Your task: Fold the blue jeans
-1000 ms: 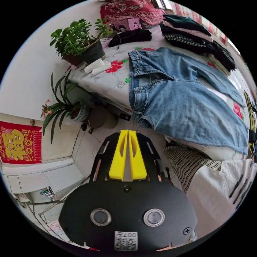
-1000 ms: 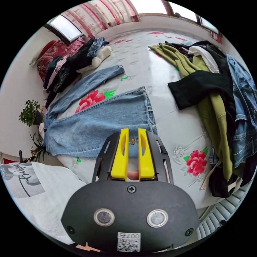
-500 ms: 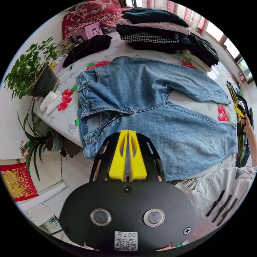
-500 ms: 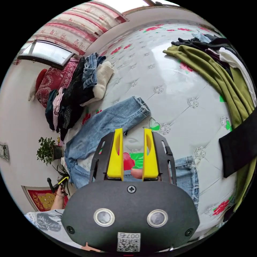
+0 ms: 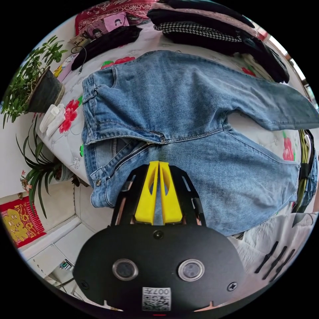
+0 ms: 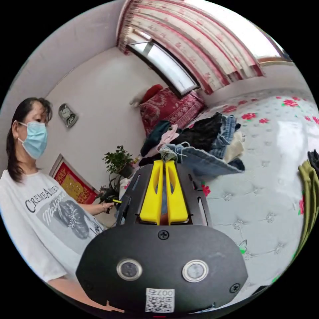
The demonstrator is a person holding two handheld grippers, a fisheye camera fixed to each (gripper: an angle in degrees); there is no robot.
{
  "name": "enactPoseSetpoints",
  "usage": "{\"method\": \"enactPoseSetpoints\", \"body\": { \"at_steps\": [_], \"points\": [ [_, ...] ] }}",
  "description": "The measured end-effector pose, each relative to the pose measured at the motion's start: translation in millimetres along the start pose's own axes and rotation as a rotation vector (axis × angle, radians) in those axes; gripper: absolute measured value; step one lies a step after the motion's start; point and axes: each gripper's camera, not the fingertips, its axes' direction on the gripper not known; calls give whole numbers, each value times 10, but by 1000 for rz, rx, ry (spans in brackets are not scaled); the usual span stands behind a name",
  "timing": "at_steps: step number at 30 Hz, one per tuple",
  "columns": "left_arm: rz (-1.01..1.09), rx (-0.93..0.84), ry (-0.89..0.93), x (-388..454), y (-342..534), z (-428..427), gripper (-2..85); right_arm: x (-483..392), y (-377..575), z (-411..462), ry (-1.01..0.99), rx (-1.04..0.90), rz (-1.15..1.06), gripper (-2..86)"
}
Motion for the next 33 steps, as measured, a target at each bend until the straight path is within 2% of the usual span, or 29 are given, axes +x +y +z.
{"method": "enactPoseSetpoints", "body": {
  "at_steps": [2, 5, 6, 10, 12, 16, 17, 19, 22, 25, 28, 30, 33],
  "points": [
    [-14, -1, -18, 8, -4, -5, -10, -350, 110, 90, -64, -136, -86, -2],
    [-9, -18, -40, 14, -26, -9, -10, -441, 455, 183, 158, -245, -44, -3],
    [-2, -26, -49, 18, -33, -15, -10, -276, 599, 123, 273, -238, 53, -3],
    [33, -27, -48, 14, -18, -116, -10, 552, 1149, -269, 380, -103, 482, 0],
    [46, 31, 20, -34, 24, -313, -10, 759, 1300, -336, 423, -89, 591, 2],
    [60, 115, 129, -178, 39, -552, -9, 958, 1328, -423, 503, -21, 674, 22],
    [56, 129, 136, -240, 7, -581, -9, 989, 1312, -403, 507, -25, 682, 27],
    [49, 138, 127, -334, -88, -593, -8, 1053, 1208, -283, 645, -107, 689, 47],
    [48, 171, 30, -483, -343, -645, -3, 896, 1025, -58, 790, -195, 609, 59],
    [68, 213, -45, -624, -715, -687, 17, 575, 862, 155, 932, -199, 466, 49],
    [72, 204, -49, -751, -1158, -618, 52, 603, 832, 158, 1133, -200, 516, 41],
    [71, 185, -29, -804, -1406, -526, 66, 759, 845, 96, 1137, -271, 562, 45],
    [89, 135, -38, -820, -1728, -323, 88, 606, 733, 298, 931, -333, 418, 48]
  ]
}}
